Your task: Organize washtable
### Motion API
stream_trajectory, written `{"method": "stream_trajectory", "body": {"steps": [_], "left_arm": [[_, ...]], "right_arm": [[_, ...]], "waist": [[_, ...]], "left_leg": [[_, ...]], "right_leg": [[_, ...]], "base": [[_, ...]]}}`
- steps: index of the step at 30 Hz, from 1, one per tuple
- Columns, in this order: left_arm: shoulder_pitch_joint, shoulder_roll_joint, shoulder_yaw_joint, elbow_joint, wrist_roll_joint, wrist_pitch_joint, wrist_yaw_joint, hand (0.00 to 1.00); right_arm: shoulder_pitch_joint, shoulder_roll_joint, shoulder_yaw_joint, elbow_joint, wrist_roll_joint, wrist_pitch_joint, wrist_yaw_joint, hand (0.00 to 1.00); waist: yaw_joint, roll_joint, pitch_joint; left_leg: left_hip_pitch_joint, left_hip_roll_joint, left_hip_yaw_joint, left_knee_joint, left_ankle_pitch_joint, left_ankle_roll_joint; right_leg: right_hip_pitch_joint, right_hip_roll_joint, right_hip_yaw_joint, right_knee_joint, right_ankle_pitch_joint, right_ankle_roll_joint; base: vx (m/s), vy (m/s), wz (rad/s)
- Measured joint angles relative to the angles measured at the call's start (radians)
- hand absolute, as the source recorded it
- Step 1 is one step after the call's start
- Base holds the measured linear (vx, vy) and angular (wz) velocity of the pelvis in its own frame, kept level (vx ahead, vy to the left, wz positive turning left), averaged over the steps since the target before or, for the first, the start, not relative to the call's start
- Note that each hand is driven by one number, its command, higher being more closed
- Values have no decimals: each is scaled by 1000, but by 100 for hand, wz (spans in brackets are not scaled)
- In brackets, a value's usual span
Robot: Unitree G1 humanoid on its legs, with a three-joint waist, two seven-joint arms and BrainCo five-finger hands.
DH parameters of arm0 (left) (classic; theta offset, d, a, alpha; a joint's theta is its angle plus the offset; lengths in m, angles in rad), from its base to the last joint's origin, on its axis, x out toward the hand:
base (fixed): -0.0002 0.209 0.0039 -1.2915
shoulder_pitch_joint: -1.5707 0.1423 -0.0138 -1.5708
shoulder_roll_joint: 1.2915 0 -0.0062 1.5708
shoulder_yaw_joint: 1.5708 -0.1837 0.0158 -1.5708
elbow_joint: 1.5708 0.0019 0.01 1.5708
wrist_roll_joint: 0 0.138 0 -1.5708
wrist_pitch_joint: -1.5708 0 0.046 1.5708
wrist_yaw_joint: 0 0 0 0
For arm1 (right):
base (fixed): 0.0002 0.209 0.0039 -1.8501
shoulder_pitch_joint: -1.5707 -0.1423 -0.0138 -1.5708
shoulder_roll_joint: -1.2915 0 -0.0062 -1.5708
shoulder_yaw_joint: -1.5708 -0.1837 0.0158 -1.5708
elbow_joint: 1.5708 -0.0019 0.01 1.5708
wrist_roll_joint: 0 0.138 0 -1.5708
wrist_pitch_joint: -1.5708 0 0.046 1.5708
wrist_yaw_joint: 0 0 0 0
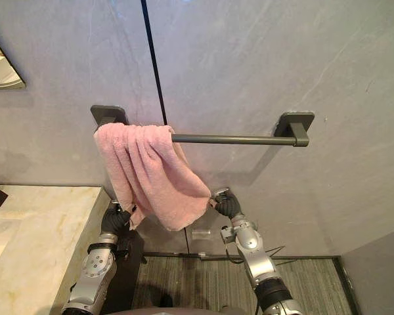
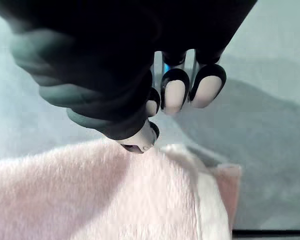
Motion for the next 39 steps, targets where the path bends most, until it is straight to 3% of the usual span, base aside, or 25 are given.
{"method": "stream_trajectory", "body": {"steps": [9,19,20,39], "left_arm": [[5,-1,49,-4,0,0,-20,100],[4,5,80,-11,0,1,-23,100],[4,5,80,-11,0,1,-23,100],[5,4,75,-9,0,4,-43,100]], "right_arm": [[106,5,-255,-75,21,-1,-61,100],[145,4,-332,-75,51,-1,-80,100],[145,4,-333,-75,57,-1,-78,0],[145,-26,-149,-76,-23,0,31,0]], "waist": [[-21,7,5],[-28,9,4],[-29,10,3],[-25,19,-4]], "left_leg": [[7,4,50,5,-14,0],[17,15,98,6,-30,-2],[17,15,100,6,-30,-3],[17,14,85,7,-29,-3]], "right_leg": [[-18,2,49,0,3,2],[-34,9,88,1,8,1],[-35,9,92,1,8,1],[-28,12,77,1,10,-2]], "base": [[-8,-2,-15],[2,-7,-16],[-5,-6,-5],[-6,-6,2]]}}
